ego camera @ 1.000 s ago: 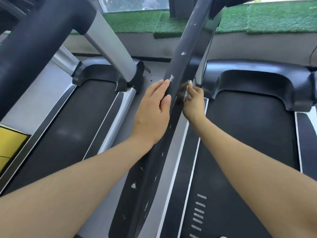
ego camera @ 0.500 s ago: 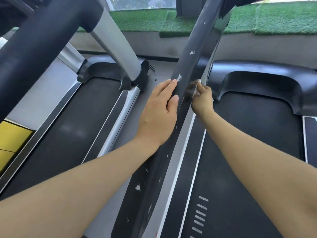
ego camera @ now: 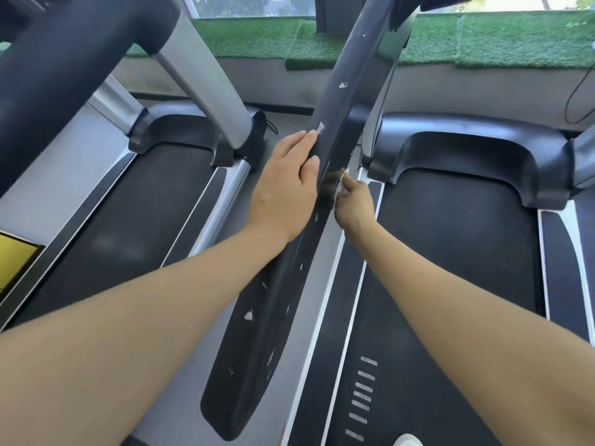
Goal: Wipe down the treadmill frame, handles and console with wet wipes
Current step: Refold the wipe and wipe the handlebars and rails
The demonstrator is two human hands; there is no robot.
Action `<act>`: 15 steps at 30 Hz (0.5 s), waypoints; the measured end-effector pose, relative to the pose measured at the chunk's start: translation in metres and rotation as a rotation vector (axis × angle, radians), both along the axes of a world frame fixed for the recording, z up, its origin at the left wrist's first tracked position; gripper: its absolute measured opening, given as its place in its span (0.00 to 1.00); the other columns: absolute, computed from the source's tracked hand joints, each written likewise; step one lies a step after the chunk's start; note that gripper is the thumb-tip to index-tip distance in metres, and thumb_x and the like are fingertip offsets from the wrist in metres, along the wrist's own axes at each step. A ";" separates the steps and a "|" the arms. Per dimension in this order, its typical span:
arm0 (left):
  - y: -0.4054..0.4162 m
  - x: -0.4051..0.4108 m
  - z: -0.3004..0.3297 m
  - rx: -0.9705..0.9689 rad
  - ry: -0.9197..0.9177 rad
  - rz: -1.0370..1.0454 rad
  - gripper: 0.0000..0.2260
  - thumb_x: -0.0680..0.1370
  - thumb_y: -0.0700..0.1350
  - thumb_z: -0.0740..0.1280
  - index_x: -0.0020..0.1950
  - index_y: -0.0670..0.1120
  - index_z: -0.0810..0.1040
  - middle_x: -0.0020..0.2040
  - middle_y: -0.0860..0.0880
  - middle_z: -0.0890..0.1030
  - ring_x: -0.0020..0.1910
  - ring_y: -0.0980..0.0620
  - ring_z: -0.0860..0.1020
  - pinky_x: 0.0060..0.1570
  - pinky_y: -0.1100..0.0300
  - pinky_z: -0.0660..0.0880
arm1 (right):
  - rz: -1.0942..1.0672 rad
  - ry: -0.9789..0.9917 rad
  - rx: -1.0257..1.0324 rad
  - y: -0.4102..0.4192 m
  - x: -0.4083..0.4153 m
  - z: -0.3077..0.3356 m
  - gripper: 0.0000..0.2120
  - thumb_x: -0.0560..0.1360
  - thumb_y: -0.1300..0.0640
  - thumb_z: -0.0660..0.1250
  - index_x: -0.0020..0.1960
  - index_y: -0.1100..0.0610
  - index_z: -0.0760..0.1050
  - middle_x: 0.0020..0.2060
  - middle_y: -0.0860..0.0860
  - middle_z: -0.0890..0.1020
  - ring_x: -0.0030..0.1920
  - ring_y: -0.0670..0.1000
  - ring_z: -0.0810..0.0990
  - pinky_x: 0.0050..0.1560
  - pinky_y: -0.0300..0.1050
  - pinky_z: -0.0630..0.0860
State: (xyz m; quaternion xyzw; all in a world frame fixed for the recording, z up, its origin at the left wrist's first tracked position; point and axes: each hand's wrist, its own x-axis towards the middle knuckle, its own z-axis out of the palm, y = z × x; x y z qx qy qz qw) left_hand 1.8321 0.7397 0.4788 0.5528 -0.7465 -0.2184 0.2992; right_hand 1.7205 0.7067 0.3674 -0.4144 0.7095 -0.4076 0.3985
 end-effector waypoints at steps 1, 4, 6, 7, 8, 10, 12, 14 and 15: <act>0.000 0.000 0.000 0.000 -0.002 -0.003 0.18 0.83 0.43 0.55 0.73 0.47 0.67 0.70 0.54 0.68 0.65 0.65 0.63 0.55 0.86 0.52 | -0.013 0.013 0.002 0.007 0.004 0.002 0.14 0.83 0.59 0.52 0.65 0.62 0.68 0.47 0.54 0.74 0.42 0.49 0.73 0.30 0.28 0.69; -0.001 0.001 0.001 0.006 -0.016 0.000 0.18 0.83 0.43 0.55 0.73 0.46 0.66 0.71 0.54 0.67 0.64 0.65 0.64 0.51 0.87 0.52 | 0.036 0.045 -0.027 0.030 0.014 0.004 0.17 0.80 0.65 0.54 0.68 0.62 0.66 0.52 0.49 0.67 0.51 0.47 0.66 0.40 0.27 0.66; 0.000 0.002 0.002 0.010 -0.032 -0.006 0.18 0.83 0.44 0.54 0.73 0.46 0.65 0.72 0.54 0.66 0.67 0.61 0.64 0.53 0.85 0.53 | 0.040 0.013 -0.043 0.043 0.020 0.005 0.20 0.79 0.67 0.55 0.70 0.61 0.65 0.54 0.48 0.64 0.52 0.46 0.64 0.43 0.26 0.64; -0.001 0.002 0.003 0.014 -0.045 -0.012 0.18 0.83 0.44 0.54 0.74 0.46 0.65 0.72 0.54 0.66 0.68 0.60 0.64 0.56 0.81 0.54 | 0.033 -0.019 -0.039 0.048 0.023 0.004 0.20 0.79 0.67 0.55 0.70 0.61 0.65 0.54 0.48 0.64 0.51 0.45 0.65 0.42 0.25 0.65; -0.001 0.003 0.003 0.017 -0.060 -0.016 0.18 0.83 0.44 0.53 0.74 0.46 0.65 0.72 0.53 0.66 0.69 0.59 0.63 0.58 0.78 0.54 | 0.033 -0.036 -0.033 0.055 0.026 0.006 0.20 0.79 0.67 0.55 0.70 0.61 0.65 0.54 0.48 0.64 0.49 0.44 0.66 0.42 0.24 0.65; 0.003 0.006 0.004 0.016 -0.089 -0.020 0.18 0.83 0.44 0.53 0.74 0.45 0.64 0.73 0.52 0.65 0.69 0.57 0.64 0.60 0.73 0.55 | 0.037 -0.045 -0.018 0.068 0.031 0.011 0.19 0.79 0.67 0.55 0.69 0.61 0.66 0.53 0.48 0.64 0.48 0.44 0.66 0.41 0.21 0.65; 0.013 0.010 0.002 0.017 -0.091 -0.019 0.19 0.83 0.44 0.53 0.74 0.44 0.64 0.72 0.52 0.65 0.69 0.56 0.64 0.61 0.70 0.56 | 0.053 -0.064 -0.028 0.081 0.036 0.012 0.19 0.79 0.67 0.55 0.68 0.58 0.66 0.53 0.48 0.64 0.49 0.44 0.66 0.42 0.20 0.64; 0.029 0.018 -0.001 0.033 -0.077 -0.017 0.19 0.83 0.44 0.53 0.74 0.45 0.63 0.72 0.52 0.64 0.70 0.57 0.63 0.62 0.69 0.56 | 0.081 -0.064 -0.029 0.101 0.046 0.009 0.16 0.79 0.67 0.55 0.62 0.51 0.64 0.53 0.48 0.64 0.44 0.35 0.65 0.43 0.20 0.64; 0.037 0.023 -0.003 0.044 -0.081 -0.021 0.19 0.83 0.44 0.53 0.75 0.45 0.62 0.73 0.53 0.63 0.71 0.57 0.62 0.64 0.69 0.56 | 0.087 -0.060 -0.023 0.110 0.051 0.005 0.15 0.79 0.67 0.55 0.59 0.49 0.62 0.54 0.48 0.64 0.42 0.32 0.63 0.44 0.20 0.63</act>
